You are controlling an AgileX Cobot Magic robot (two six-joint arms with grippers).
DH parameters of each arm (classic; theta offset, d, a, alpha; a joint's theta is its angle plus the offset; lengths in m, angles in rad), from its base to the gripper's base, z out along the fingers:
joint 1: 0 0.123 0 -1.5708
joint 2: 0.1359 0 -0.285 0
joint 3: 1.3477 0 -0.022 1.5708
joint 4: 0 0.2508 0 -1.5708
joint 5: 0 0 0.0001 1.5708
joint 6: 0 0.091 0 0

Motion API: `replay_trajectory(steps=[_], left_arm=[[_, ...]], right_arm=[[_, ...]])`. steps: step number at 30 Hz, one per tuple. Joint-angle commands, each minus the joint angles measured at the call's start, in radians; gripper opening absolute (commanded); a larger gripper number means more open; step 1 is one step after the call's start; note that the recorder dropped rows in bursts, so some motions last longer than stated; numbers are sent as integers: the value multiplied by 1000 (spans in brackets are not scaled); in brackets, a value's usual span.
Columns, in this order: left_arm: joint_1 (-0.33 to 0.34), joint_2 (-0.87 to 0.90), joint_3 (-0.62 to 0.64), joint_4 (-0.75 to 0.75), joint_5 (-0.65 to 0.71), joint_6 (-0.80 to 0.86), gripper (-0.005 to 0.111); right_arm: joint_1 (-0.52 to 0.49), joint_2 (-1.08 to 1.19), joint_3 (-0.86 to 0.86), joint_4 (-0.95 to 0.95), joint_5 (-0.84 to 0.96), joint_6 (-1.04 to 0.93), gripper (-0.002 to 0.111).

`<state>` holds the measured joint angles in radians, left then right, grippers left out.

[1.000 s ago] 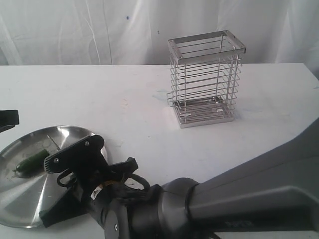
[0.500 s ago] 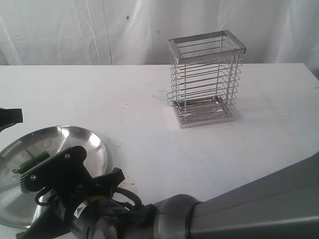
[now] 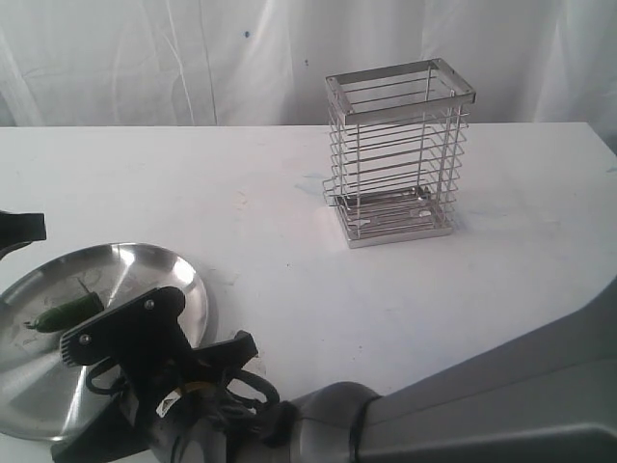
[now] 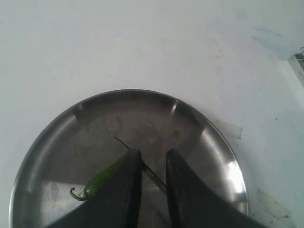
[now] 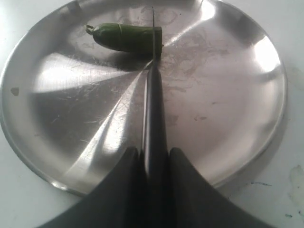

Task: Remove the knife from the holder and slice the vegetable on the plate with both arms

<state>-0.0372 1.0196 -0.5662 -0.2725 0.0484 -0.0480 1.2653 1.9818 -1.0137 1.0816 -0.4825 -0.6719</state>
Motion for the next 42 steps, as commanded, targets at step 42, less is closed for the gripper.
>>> replay_trajectory(steps=[42], left_arm=[[-5, 449, -231, -4, 152, 2, 0]], right_arm=[[1, 14, -3, -3, 110, -9, 0]])
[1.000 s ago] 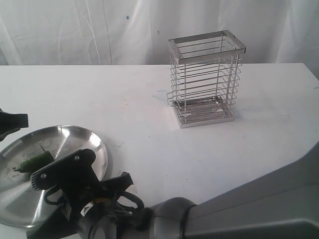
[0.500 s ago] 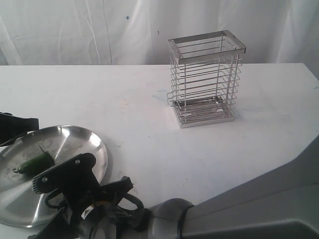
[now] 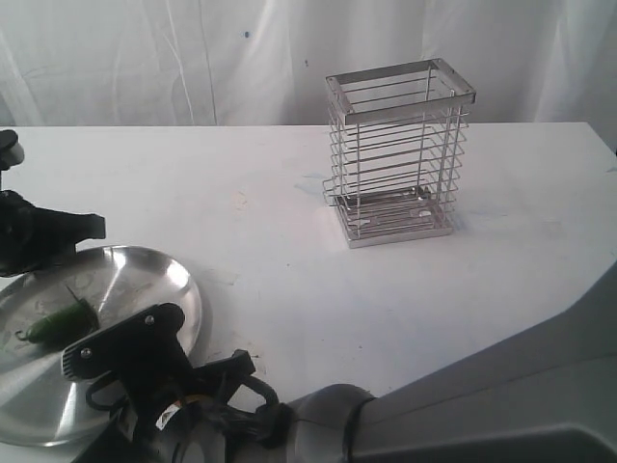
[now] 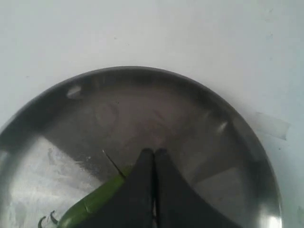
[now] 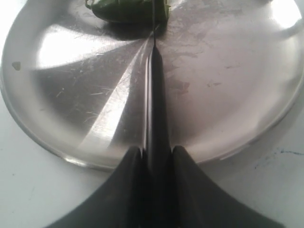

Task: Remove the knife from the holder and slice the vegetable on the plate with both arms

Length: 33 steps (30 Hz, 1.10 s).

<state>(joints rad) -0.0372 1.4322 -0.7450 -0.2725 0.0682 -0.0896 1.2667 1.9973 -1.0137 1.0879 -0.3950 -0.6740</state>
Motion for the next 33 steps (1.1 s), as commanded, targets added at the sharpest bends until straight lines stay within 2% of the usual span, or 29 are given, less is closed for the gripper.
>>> replay_trajectory(steps=[1, 6, 11, 33], left_arm=[[-5, 46, -62, -4, 156, 52, 0], [-5, 64, -85, 9, 197, 73, 0], [-5, 64, -85, 93, 211, 71, 0], [18, 108, -82, 105, 183, 56, 0]], right_arm=[[0, -1, -3, -9, 27, -7, 0], [0, -1, -3, -9, 30, -33, 0], [0, -1, -3, -9, 19, -33, 0], [-2, -1, -3, 19, 8, -33, 0]])
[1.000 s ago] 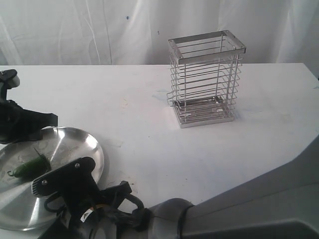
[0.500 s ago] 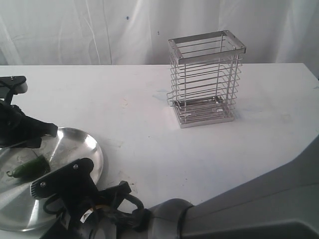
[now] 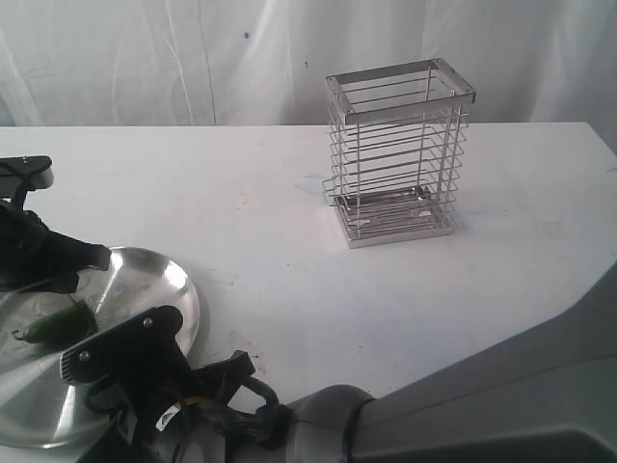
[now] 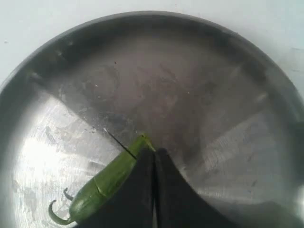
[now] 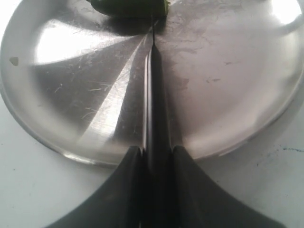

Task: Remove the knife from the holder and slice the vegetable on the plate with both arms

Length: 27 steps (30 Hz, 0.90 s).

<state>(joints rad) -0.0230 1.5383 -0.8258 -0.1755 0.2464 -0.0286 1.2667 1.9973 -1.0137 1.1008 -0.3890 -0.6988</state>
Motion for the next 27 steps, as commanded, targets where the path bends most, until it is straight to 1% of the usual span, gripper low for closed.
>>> replay_trajectory(steps=[1, 8, 14, 23, 27], left_arm=[[4, 4, -1, 8, 5, 3, 0], [4, 68, 3, 14, 5, 7, 0], [4, 120, 19, 42, -38, 7, 0], [4, 8, -19, 42, -44, 0, 0], [4, -9, -20, 42, -41, 0, 0]], right_arm=[[-2, -1, -3, 6, 2, -8, 0], [-2, -1, -3, 6, 2, -8, 0], [-2, -1, -3, 6, 0, -14, 0], [-2, -1, -3, 4, 2, -15, 0], [-2, -1, -16, 2, 31, -40, 0]])
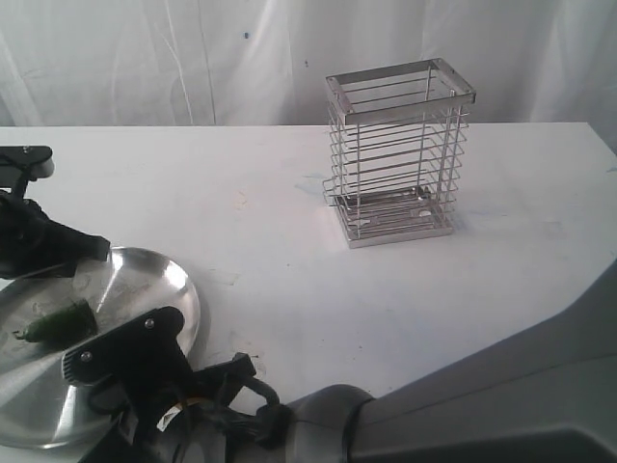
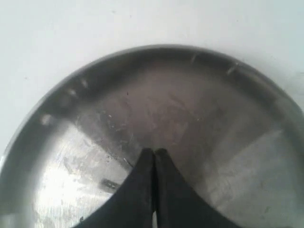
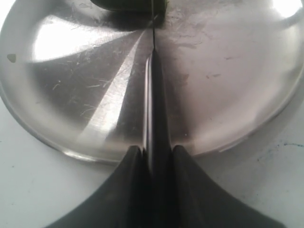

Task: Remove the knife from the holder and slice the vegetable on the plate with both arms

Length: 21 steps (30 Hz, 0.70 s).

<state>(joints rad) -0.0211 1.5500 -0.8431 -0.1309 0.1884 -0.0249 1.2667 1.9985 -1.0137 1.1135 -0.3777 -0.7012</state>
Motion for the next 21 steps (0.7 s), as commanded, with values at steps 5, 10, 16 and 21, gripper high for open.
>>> replay_trajectory(steps=[5, 10, 16, 21], left_arm=[[2, -2, -3, 16, 20, 2, 0], [2, 44, -3, 20, 20, 2, 0], [2, 55, -3, 59, 45, 0, 0], [2, 7, -3, 89, 59, 0, 0]], right_arm=[[-2, -3, -42, -9, 44, -67, 0], [-11, -3, -42, -9, 74, -78, 0], [-13, -3, -42, -5, 74, -82, 0], [-13, -3, -42, -5, 77, -83, 0]])
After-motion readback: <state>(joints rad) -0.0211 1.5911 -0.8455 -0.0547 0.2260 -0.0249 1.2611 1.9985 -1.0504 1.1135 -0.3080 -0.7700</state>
